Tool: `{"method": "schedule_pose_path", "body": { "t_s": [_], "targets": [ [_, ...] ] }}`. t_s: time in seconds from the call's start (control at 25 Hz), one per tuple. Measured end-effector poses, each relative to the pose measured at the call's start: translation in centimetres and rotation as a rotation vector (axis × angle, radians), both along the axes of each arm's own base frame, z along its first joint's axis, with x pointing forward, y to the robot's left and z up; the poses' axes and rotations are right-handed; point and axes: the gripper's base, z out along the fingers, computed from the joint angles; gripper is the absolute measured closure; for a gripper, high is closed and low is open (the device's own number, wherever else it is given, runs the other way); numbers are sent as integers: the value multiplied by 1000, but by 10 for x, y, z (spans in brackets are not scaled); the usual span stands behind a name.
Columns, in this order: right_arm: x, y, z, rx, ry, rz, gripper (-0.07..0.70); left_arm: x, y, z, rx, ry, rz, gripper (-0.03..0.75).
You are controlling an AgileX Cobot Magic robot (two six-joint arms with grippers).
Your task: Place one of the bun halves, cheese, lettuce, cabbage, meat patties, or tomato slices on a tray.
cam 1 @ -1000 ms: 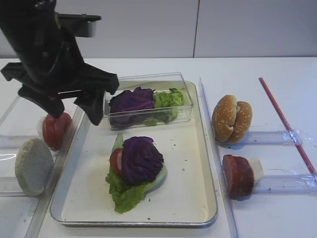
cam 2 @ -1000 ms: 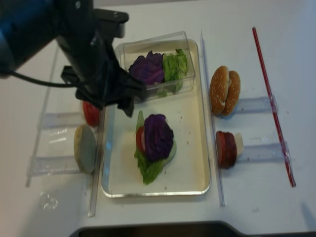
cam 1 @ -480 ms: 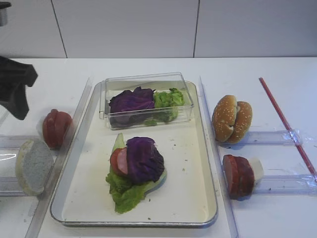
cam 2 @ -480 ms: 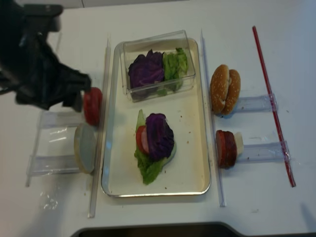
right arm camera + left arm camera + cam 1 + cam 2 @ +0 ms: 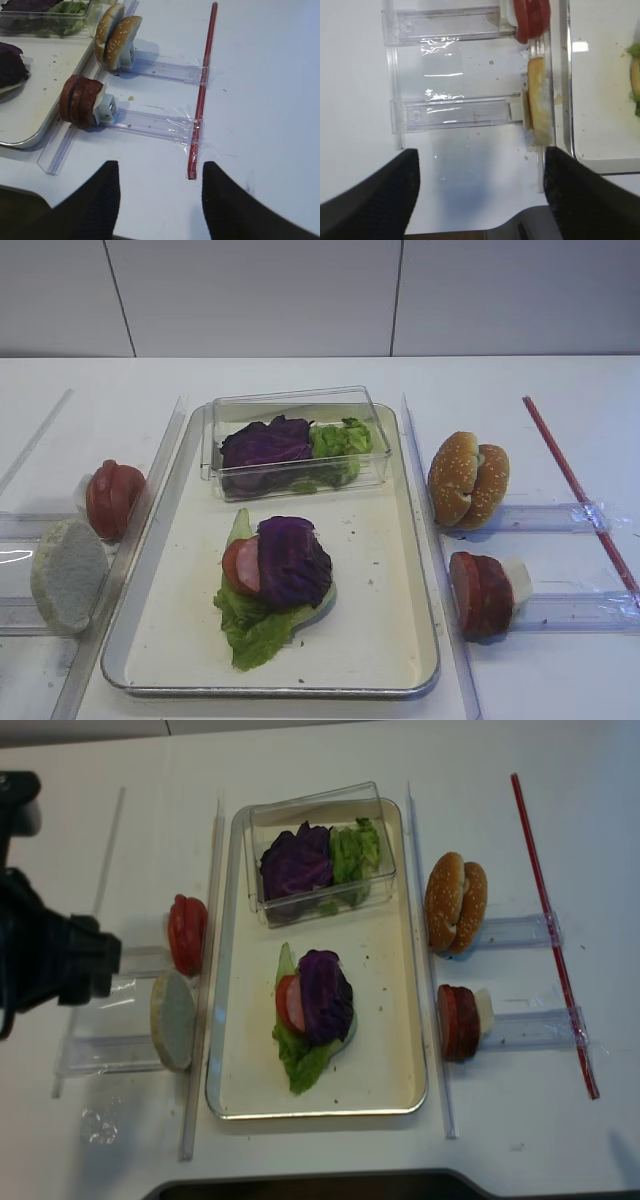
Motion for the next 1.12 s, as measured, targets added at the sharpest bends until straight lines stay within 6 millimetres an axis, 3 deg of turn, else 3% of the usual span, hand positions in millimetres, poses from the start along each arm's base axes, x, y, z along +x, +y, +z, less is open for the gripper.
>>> {"method": "schedule_pose_path", "body": {
  "t_s": [0.48, 0.76, 1.12],
  "targets": [
    [0, 0, 0, 0, 0, 0, 238, -86, 18, 19, -5, -258, -22, 244],
    [0, 0, 0, 0, 0, 0, 238, -131, 27, 4, -14, -371, -33, 272],
    [0, 0, 0, 2, 0, -1, 238, -164, 33, -39, 4, -423, -72, 273]
  ]
}}
